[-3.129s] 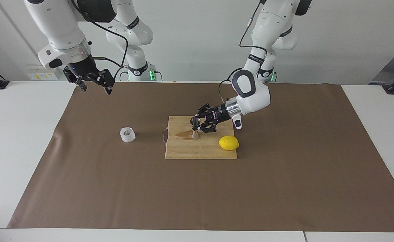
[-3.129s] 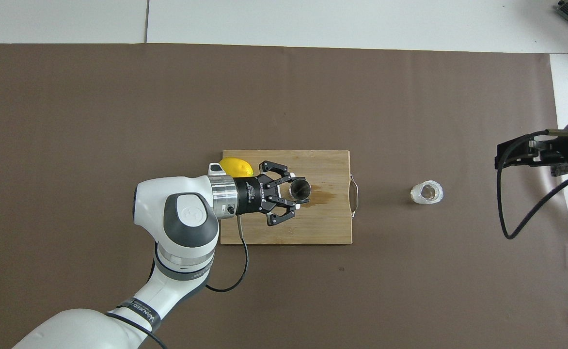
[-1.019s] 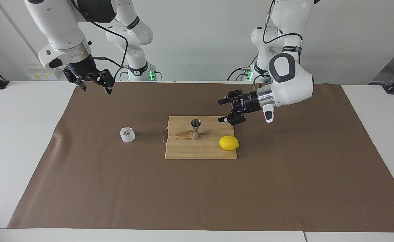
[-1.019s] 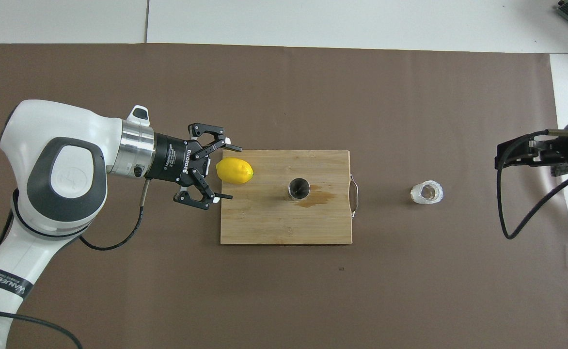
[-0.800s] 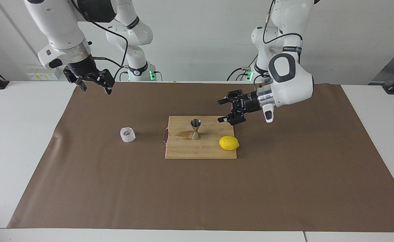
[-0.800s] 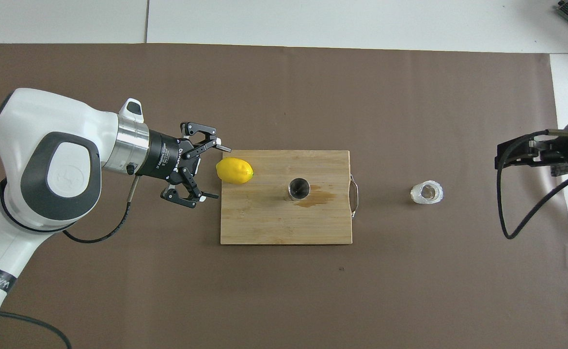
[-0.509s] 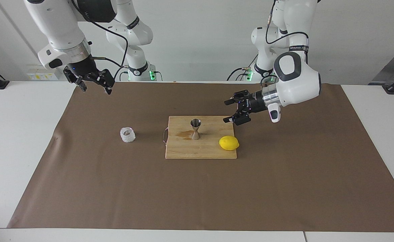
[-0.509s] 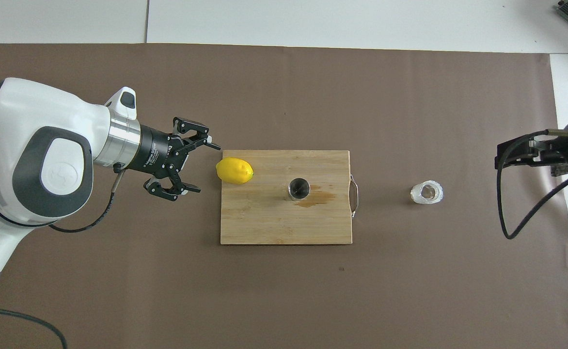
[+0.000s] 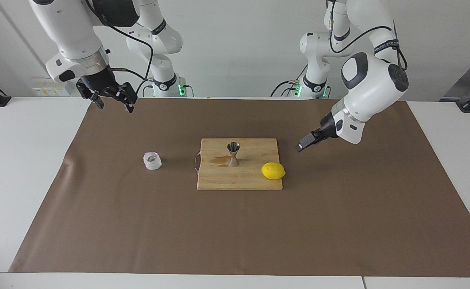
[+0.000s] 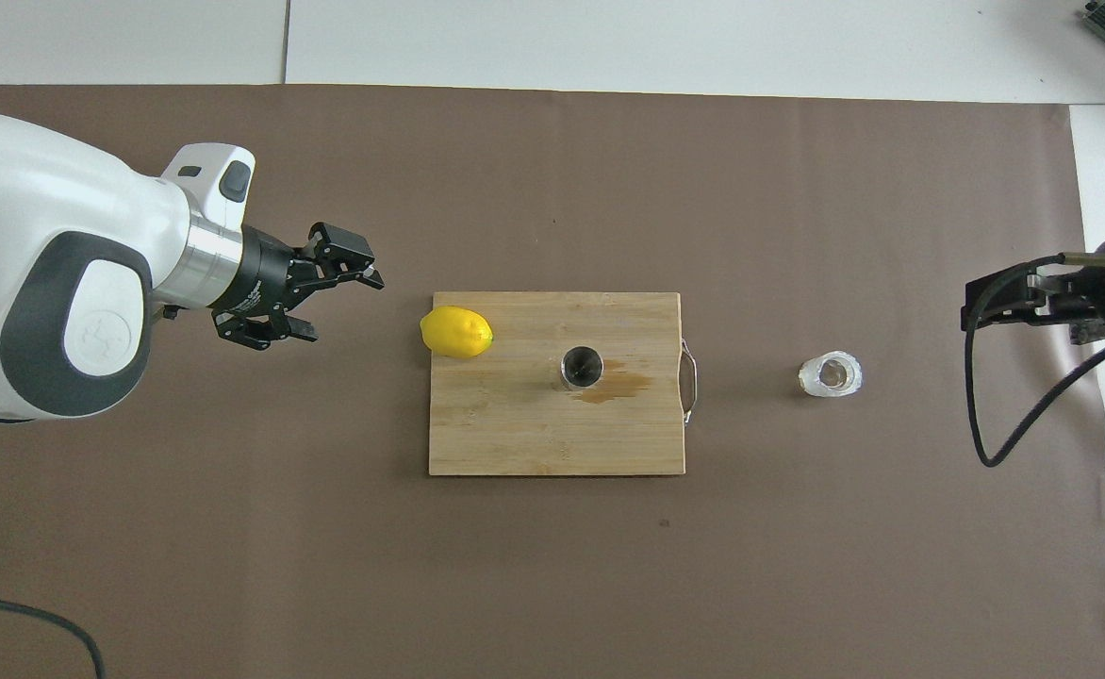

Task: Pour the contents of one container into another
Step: 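Withdraw the left gripper while the right gripper reaches toward the white cup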

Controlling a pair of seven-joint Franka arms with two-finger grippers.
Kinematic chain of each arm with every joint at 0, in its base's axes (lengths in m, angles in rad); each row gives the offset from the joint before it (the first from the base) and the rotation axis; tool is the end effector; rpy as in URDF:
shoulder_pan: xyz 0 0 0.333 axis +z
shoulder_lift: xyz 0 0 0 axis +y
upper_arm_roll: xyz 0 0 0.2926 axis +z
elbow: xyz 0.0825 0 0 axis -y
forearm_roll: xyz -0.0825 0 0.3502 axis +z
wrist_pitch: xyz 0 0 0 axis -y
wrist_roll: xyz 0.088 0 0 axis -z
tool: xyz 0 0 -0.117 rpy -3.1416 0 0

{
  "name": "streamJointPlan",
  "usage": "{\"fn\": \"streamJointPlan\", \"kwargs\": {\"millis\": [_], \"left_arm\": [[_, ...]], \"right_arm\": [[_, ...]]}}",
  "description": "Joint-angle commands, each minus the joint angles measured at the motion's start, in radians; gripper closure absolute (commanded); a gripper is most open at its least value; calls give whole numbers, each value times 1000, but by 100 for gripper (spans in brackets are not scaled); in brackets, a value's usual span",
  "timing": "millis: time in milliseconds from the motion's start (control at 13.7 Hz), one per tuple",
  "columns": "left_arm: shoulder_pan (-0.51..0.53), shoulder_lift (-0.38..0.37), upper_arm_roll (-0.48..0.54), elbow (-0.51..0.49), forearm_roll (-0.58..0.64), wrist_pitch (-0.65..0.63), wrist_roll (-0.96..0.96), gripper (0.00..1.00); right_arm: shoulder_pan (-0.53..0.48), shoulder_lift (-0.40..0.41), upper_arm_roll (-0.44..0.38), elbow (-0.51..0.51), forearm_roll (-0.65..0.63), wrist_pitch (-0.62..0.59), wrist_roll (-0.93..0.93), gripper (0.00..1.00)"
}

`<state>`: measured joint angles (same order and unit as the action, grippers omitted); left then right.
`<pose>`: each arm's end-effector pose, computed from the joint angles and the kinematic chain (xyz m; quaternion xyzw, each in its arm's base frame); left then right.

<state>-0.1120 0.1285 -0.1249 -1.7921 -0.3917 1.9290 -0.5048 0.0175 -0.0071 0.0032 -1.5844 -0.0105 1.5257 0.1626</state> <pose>0.5452 -0.1599 0.4605 0.9615 0.1981 -0.0651 0.1790 0.5129 0.0094 0.5850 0.9971 -0.0710 -0.0252 0.0076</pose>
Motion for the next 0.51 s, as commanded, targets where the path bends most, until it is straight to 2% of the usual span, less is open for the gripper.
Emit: {"fn": "streamJointPlan", "kwargs": {"millis": [0,218,437], "left_arm": [[49,6,-5,49,137,-25,193,0],[70,-26,-4,56,243,-48,236,0],[71,-58,-9,77,396,-47,238,0]], "right_arm": [[-11,-13,6,-21,29,-6,-50,0],[4,-85,12,-176,30,83,-167,0],[-4,-119,11,-305,32,217,-457,0]]}}
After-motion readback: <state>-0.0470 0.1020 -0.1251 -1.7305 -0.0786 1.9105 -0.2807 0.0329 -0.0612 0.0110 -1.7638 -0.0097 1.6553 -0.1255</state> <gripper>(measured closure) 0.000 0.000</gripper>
